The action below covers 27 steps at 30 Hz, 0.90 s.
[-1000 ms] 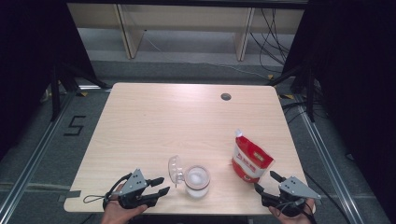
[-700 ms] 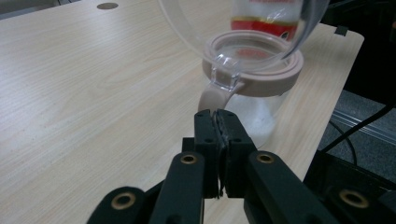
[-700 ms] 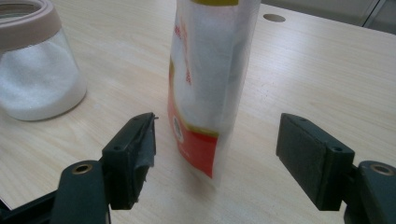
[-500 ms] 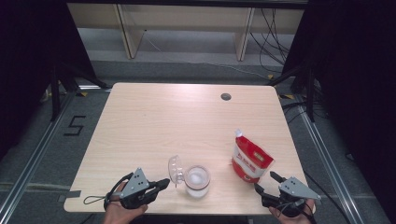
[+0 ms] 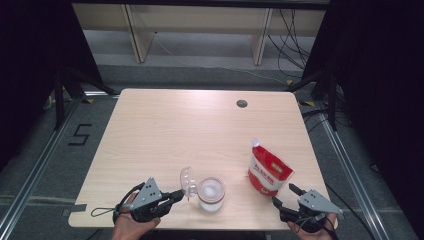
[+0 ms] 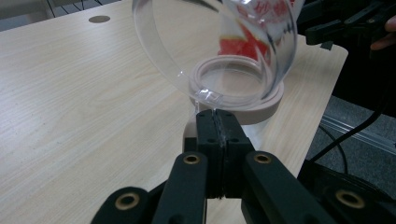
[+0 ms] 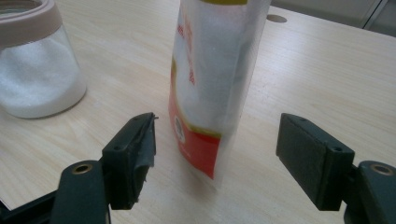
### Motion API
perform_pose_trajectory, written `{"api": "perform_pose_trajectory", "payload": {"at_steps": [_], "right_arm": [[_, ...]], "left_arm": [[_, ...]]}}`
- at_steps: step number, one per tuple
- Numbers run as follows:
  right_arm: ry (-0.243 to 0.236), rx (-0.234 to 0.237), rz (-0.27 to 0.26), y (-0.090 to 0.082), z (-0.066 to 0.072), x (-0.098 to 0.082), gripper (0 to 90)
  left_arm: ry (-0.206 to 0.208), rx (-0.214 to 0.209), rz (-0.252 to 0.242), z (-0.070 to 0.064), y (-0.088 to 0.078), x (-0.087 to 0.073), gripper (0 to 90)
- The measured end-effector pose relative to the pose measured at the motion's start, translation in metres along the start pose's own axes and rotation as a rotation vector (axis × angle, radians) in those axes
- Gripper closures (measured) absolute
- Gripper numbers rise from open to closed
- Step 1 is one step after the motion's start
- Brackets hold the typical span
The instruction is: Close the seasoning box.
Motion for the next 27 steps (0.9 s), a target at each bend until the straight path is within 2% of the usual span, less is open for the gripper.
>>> {"api": "perform_pose_trajectory", "payload": {"at_steps": [1, 2, 3, 4, 5, 7, 11, 13, 16, 17, 19, 21, 23, 24, 25, 26, 27], "right_arm": [[0.004, 0.004, -0.002, 0.0, 0.0, 0.0, 29.4], [0.029, -0.003, 0.014, -0.001, 0.003, -0.001, 29.4], [-0.015, 0.007, -0.001, 0.001, 0.0, 0.0, 29.4], [-0.015, 0.008, 0.0, 0.001, 0.0, 0.0, 29.4], [-0.017, 0.008, 0.001, 0.001, 0.001, 0.0, 29.4], [-0.015, 0.008, -0.001, 0.001, 0.001, 0.001, 29.4], [0.003, -0.009, 0.004, 0.0, 0.002, 0.0, 29.4], [0.001, -0.012, 0.008, 0.0, 0.002, 0.0, 29.4], [0.006, -0.009, 0.006, 0.0, 0.002, 0.0, 29.4], [0.013, -0.005, 0.005, 0.0, 0.002, 0.0, 29.4], [0.01, -0.007, 0.009, 0.0, 0.002, 0.0, 29.4], [0.006, -0.009, 0.007, 0.0, 0.002, 0.0, 29.4], [0.002, -0.009, 0.011, 0.0, 0.002, 0.0, 29.4], [-0.023, -0.008, 0.006, 0.0, 0.001, 0.0, 29.4], [-0.032, -0.012, 0.003, 0.001, 0.001, 0.001, 29.4], [-0.031, -0.011, 0.003, 0.001, 0.001, 0.001, 29.4], [-0.028, -0.009, 0.005, 0.0, 0.001, 0.001, 29.4]], "left_arm": [[0.027, -0.003, 0.0, 0.001, 0.0, 0.001, 88.4], [0.029, -0.004, 0.001, 0.0, 0.001, 0.001, 88.3], [0.013, -0.002, 0.0, -0.001, 0.001, 0.001, 88.2], [-0.002, -0.014, -0.008, -0.003, 0.003, 0.001, 88.0], [0.02, -0.011, -0.005, -0.002, 0.003, 0.002, 87.7], [0.03, -0.008, -0.008, -0.002, 0.003, 0.004, 87.4], [0.012, -0.009, -0.014, -0.003, 0.005, 0.005, 86.8], [-0.015, -0.013, -0.018, -0.005, 0.006, 0.005, 86.6], [0.014, -0.02, -0.02, -0.005, 0.007, 0.007, 86.4], [-0.007, -0.024, -0.021, -0.006, 0.007, 0.007, 86.2], [0.018, -0.022, -0.017, -0.006, 0.007, 0.007, 86.1], [-0.002, -0.036, -0.026, -0.008, 0.008, 0.008, 85.6], [0.035, -0.03, -0.017, -0.008, 0.008, 0.009, 85.3], [0.032, -0.029, -0.014, -0.008, 0.009, 0.009, 85.0], [0.009, -0.033, -0.015, -0.01, 0.009, 0.008, 84.6], [0.025, -0.037, -0.014, -0.009, 0.009, 0.008, 83.9], [0.001, -0.036, -0.011, -0.01, 0.009, 0.007, 82.9]]}}
Point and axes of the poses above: each handheld gripper's, and its own axes: y roughly forward along the jaws, x roughly out of its top, z roughly to its left, the point moved 5 cm from there along y, roughly forward along the jaws, and after that the axes turned 10 degrees about z, right-handed, at the moved point
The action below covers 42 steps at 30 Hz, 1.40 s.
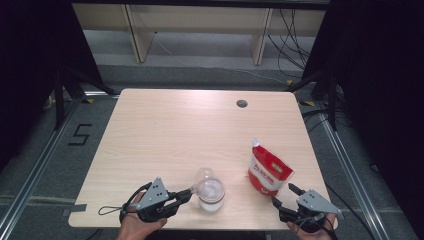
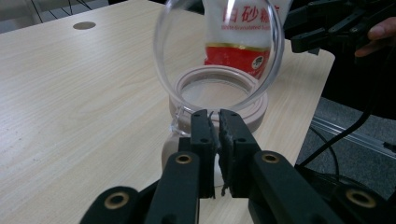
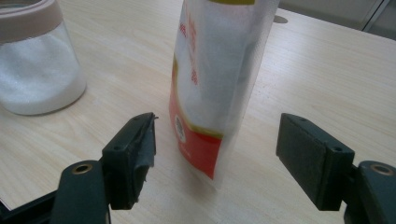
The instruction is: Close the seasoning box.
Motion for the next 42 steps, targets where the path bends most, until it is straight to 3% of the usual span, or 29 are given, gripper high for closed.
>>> {"api": "perform_pose_trajectory", "payload": {"at_steps": [2, 5, 6, 7, 8, 9, 10, 11, 13, 14, 16, 21, 22, 23, 36, 42], "right_arm": [[-0.009, -0.01, -0.004, 0.0, -0.001, 0.0, 29.4], [-0.012, -0.008, -0.01, 0.0, -0.001, 0.0, 29.4], [-0.011, -0.007, -0.01, 0.0, -0.001, 0.0, 29.4], [-0.014, -0.008, -0.011, 0.0, -0.001, 0.001, 29.4], [0.022, 0.001, 0.003, 0.0, 0.002, -0.001, 29.4], [0.021, 0.001, 0.003, 0.0, 0.002, -0.001, 29.4], [-0.017, -0.013, -0.012, 0.0, -0.001, 0.001, 29.4], [-0.021, -0.014, -0.014, 0.0, -0.001, 0.001, 29.3], [-0.01, -0.004, -0.021, 0.0, 0.0, 0.002, 29.2], [-0.001, 0.006, -0.004, -0.001, 0.001, 0.001, 29.1], [-0.009, 0.004, -0.004, -0.001, 0.001, 0.001, 28.9], [-0.003, 0.0, -0.011, -0.001, 0.001, 0.001, 28.6], [-0.002, 0.0, -0.01, -0.001, 0.001, 0.001, 28.6], [-0.009, -0.004, -0.008, -0.001, 0.001, 0.001, 28.5], [-0.002, 0.008, -0.012, -0.001, 0.002, 0.001, 27.9], [0.001, 0.01, -0.006, -0.001, 0.003, 0.001, 27.7]], "left_arm": [[0.033, -0.001, 0.0, 0.003, -0.001, 0.0, 79.8], [0.012, -0.006, -0.001, 0.003, -0.002, -0.002, 70.5], [0.037, -0.013, 0.005, 0.004, -0.003, -0.001, 67.2], [0.017, -0.011, 0.011, 0.003, -0.003, -0.002, 63.8], [0.019, -0.005, 0.015, 0.003, -0.003, -0.003, 60.6], [0.02, 0.002, 0.025, 0.004, -0.003, -0.004, 56.8], [0.03, 0.006, 0.029, 0.005, -0.003, -0.004, 51.5], [-0.006, 0.019, 0.034, 0.005, -0.002, -0.006, 46.7], [0.015, 0.019, 0.044, 0.007, -0.002, -0.007, 41.0], [-0.013, 0.023, 0.046, 0.007, -0.001, -0.008, 38.6], [-0.011, 0.022, 0.048, 0.008, 0.0, -0.01, 33.8], [0.023, 0.035, 0.053, 0.013, -0.001, -0.016, 27.2], [-0.015, 0.041, 0.055, 0.012, 0.0, -0.018, 26.0], [-0.023, 0.039, 0.056, 0.013, 0.001, -0.02, 25.2], [0.0, 0.055, 0.1, 0.015, -0.004, -0.038, 21.8], [-0.031, 0.049, 0.093, 0.014, -0.005, -0.046, 20.2]]}}
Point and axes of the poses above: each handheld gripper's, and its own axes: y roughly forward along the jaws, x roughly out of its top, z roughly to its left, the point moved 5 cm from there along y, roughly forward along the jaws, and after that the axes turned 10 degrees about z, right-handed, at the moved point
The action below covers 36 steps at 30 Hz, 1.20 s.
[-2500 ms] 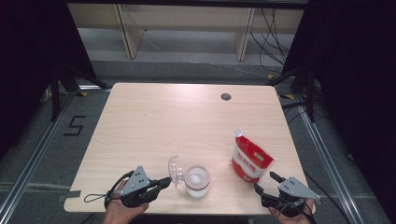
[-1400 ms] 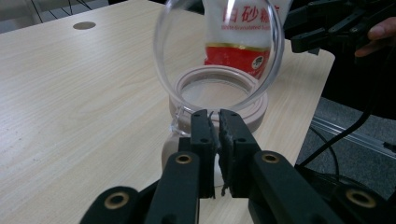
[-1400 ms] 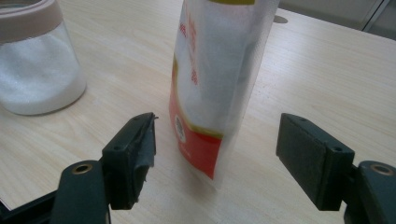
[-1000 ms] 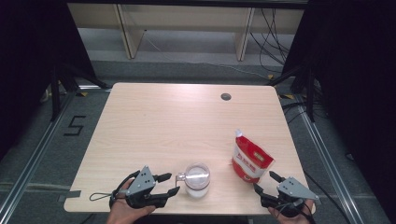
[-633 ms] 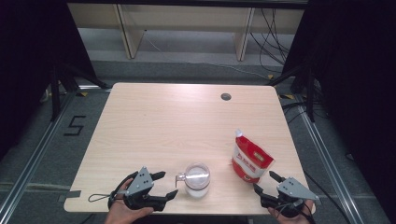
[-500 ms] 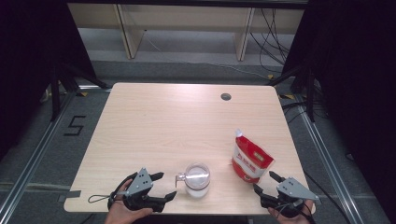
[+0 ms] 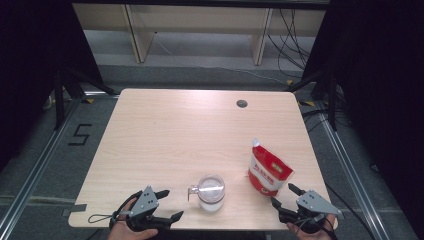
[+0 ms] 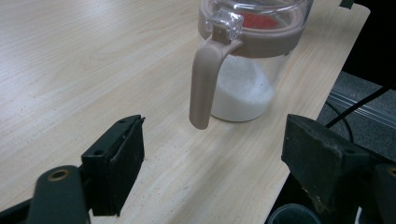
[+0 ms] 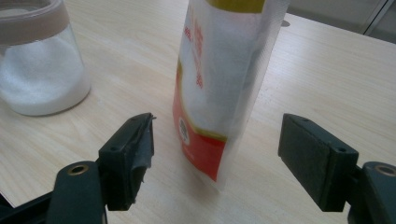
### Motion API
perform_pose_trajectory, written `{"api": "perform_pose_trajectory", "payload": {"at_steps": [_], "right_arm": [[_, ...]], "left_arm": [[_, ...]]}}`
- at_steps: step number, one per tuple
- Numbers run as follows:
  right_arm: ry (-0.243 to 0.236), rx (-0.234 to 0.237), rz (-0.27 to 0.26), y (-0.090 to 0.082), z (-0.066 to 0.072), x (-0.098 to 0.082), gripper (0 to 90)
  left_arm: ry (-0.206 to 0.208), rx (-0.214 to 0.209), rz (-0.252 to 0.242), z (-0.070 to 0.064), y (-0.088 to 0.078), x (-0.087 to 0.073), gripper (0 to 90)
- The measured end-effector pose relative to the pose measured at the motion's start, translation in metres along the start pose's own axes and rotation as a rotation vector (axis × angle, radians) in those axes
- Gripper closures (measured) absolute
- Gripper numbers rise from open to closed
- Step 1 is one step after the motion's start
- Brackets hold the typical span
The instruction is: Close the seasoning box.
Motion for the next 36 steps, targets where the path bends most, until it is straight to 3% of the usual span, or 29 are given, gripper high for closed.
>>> {"api": "perform_pose_trajectory", "payload": {"at_steps": [2, 4, 11, 12, 13, 15, 16, 17, 18, 19, 20, 21, 22, 23, 26, 31, 35, 36], "right_arm": [[-0.002, 0.001, 0.001, 0.0, 0.0, 0.0, 27.6], [-0.013, 0.004, 0.0, 0.001, 0.0, 0.0, 27.6], [-0.004, -0.005, 0.014, 0.002, 0.0, -0.002, 27.2], [0.017, -0.007, 0.024, 0.001, 0.002, -0.002, 27.2], [-0.01, -0.007, 0.013, 0.002, 0.0, -0.001, 27.0], [-0.01, -0.007, 0.014, 0.002, 0.0, -0.001, 26.7], [-0.033, -0.016, -0.002, 0.002, -0.002, 0.0, 26.4], [-0.002, 0.004, 0.016, 0.002, 0.0, -0.002, 26.2], [-0.003, 0.015, 0.018, 0.003, 0.001, -0.002, 26.0], [0.026, 0.008, 0.03, 0.002, 0.003, -0.003, 25.8], [0.012, 0.007, 0.027, 0.003, 0.002, -0.003, 25.7], [-0.012, 0.008, 0.025, 0.004, 0.0, -0.002, 25.5], [-0.014, 0.009, 0.024, 0.004, 0.0, -0.002, 25.4], [-0.014, 0.011, 0.029, 0.004, 0.0, -0.003, 25.4], [-0.028, 0.002, 0.026, 0.005, 0.0, -0.003, 25.4], [0.02, 0.005, 0.06, 0.005, 0.001, -0.006, 25.4], [-0.031, 0.0, 0.031, 0.007, -0.003, -0.004, 25.4], [0.004, 0.02, 0.057, 0.007, 0.0, -0.006, 25.4]], "left_arm": [[0.024, 0.003, 0.026, 0.001, -0.001, -0.002, 19.0], [0.001, -0.012, 0.015, -0.002, 0.0, -0.004, 18.5], [0.042, 0.013, 0.065, 0.001, 0.0, -0.011, 17.6], [0.039, 0.014, 0.066, 0.0, 0.0, -0.012, 17.6], [0.014, 0.002, 0.039, -0.003, 0.001, -0.011, 17.6], [0.035, 0.005, 0.047, -0.003, 0.0, -0.012, 17.6], [0.034, 0.003, 0.05, -0.003, 0.0, -0.012, 17.6], [0.029, -0.002, 0.049, -0.004, 0.001, -0.013, 17.6], [0.025, 0.006, 0.042, -0.004, 0.001, -0.013, 17.6], [0.025, -0.001, 0.041, -0.004, 0.001, -0.013, 17.6], [0.013, -0.006, 0.031, -0.005, 0.002, -0.012, 17.6], [0.026, 0.003, 0.044, -0.003, 0.001, -0.013, 17.7], [0.026, -0.008, 0.049, -0.003, 0.001, -0.013, 17.6], [0.042, 0.01, 0.075, -0.001, 0.0, -0.014, 17.6], [0.018, -0.002, 0.054, -0.003, 0.001, -0.014, 17.6], [0.018, -0.005, 0.045, -0.004, 0.003, -0.014, 17.7], [0.024, -0.001, 0.05, -0.003, 0.003, -0.014, 17.6], [0.018, -0.005, 0.044, -0.004, 0.003, -0.013, 17.7]]}}
Point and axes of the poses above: each handheld gripper's, and its own axes: y roughly forward along the jaws, x roughly out of its top, z roughly to its left, the point moved 5 cm from there along y, roughly forward along the jaws, and after that the axes turned 10 degrees about z, right-handed, at the moved point
